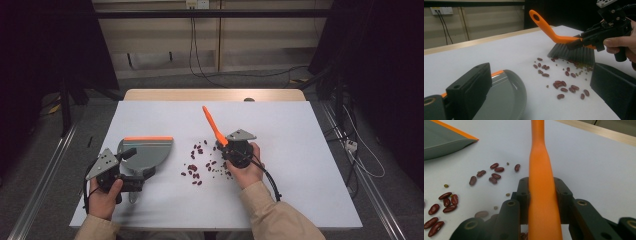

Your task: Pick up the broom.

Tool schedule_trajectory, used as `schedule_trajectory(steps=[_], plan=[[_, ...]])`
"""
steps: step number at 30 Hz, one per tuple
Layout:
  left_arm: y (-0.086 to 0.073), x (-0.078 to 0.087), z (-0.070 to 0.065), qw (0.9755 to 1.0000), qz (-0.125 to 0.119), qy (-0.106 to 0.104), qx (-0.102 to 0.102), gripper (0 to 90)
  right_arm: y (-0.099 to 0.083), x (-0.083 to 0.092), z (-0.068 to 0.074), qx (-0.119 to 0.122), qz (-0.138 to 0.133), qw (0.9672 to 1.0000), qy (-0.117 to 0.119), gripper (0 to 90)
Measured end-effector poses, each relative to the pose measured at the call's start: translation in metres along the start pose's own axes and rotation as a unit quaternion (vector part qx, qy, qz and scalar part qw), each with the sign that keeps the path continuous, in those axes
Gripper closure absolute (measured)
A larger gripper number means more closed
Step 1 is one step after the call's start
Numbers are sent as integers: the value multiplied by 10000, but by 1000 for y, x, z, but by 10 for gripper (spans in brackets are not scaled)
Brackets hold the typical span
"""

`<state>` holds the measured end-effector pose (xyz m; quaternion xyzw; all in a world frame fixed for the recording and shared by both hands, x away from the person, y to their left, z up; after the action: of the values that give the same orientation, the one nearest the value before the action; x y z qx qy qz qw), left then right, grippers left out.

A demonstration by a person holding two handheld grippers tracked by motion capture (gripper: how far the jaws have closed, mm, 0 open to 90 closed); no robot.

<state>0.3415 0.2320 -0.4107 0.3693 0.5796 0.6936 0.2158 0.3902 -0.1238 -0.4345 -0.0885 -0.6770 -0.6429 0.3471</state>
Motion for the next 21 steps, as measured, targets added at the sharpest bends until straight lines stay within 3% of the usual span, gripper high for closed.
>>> schedule_trajectory(steps=[21], plan=[[0,0,0,10000,13,-14,-18,37,-1,0,18,211,8,9995,253,712]])
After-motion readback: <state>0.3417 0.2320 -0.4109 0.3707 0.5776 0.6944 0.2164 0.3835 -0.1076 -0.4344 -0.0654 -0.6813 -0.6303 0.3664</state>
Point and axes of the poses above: each handheld gripper's, and its own axes: x roughly backward along the jaws, y roughly out of its top, z roughly to its left, the point moved 1 cm from there along -x, roughly forward along the jaws, and after that the axes turned 8 degrees about -x, right-handed, at the moved point
